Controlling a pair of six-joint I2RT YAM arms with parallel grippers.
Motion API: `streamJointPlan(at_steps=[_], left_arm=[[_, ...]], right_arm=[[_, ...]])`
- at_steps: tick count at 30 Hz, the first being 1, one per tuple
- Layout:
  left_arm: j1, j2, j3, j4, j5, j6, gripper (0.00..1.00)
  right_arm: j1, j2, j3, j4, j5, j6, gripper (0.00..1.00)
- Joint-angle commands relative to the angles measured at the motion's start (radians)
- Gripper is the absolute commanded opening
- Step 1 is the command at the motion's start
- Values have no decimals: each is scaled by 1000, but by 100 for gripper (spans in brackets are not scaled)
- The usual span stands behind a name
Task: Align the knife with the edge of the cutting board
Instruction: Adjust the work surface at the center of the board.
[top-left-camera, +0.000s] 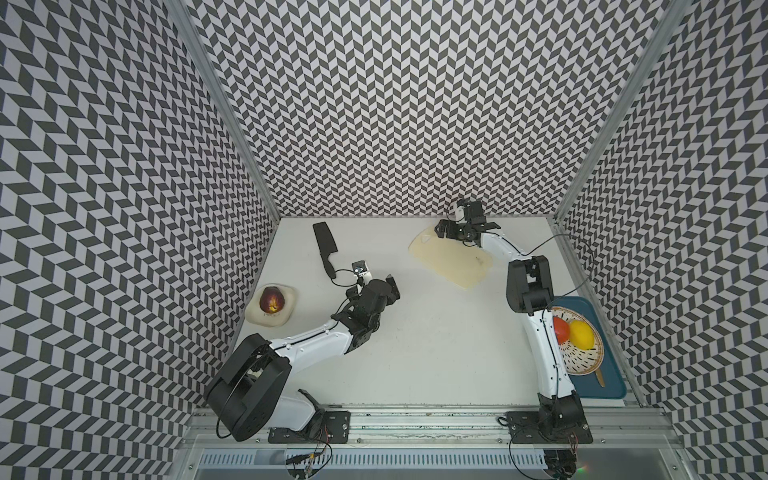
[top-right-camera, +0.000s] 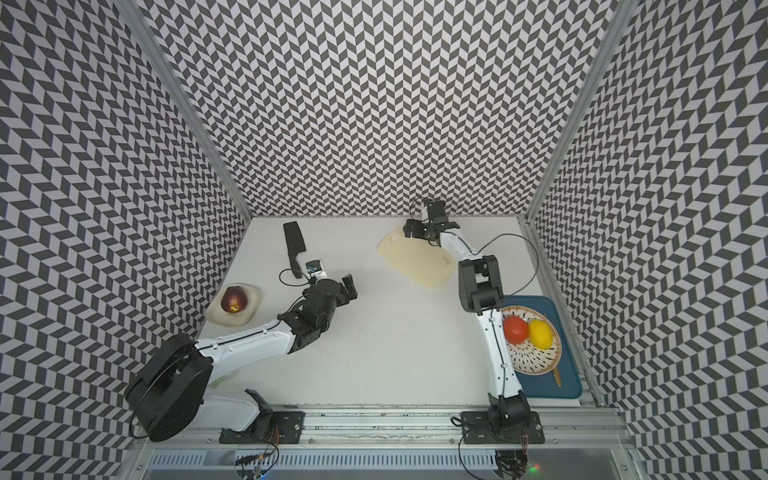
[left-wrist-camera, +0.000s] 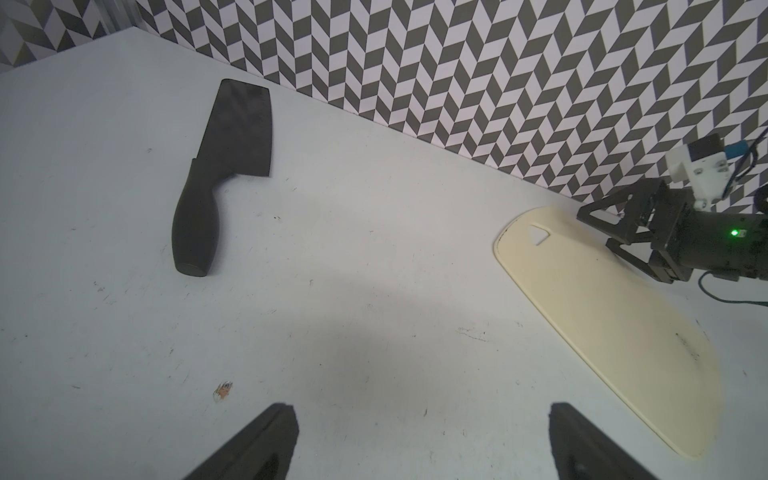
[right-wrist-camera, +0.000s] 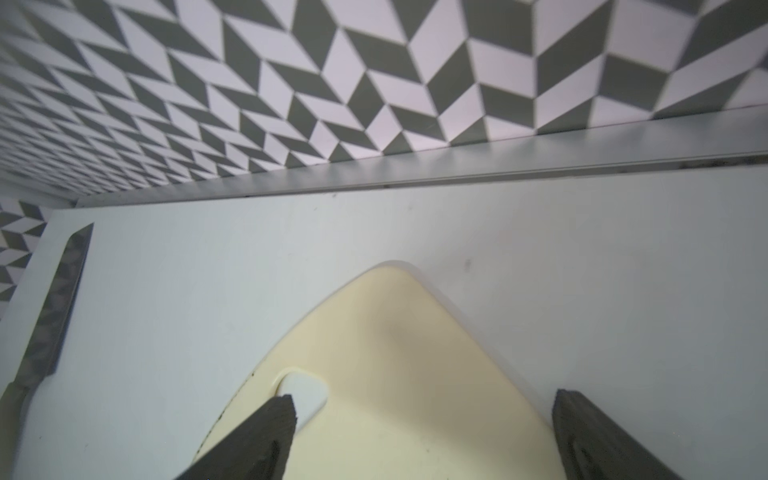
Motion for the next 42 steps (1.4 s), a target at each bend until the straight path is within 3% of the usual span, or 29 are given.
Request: streamJointPlan(at_steps=[1,9,12,20,21,24,27,30,35,42], left_arm=[[0,-2,24,-17,-3,12,100],[1,-28,6,-10,-19,4,100],[3,-26,4,6,-7,16,100],[30,12,12,76,106,80,100],[40,31,23,76,128,80,100],[91,106,65,91,239,79,95],[164,205,131,102,407,65,92],[194,283,199,117,466,77,91],[211,428,377,76,527,128,90],[227,625,533,5,634,130,89]], right_arm=[[20,-22,-86,-41,-28,-22,100],[104,-154,-364,28,-58,-10,100],[119,-259,-524,139,-93,7,100],[145,-517,-734,242,-93,7,100],[145,-563,-765,254,-98,9,100],[142,-717,-873,304,37,74,100],[140,-863,-995,324,166,146,100],[122,-978,-1158,356,264,248,100],[45,-1048,-1375,397,245,301,100],[-34,-1025,-1443,407,183,320,100]])
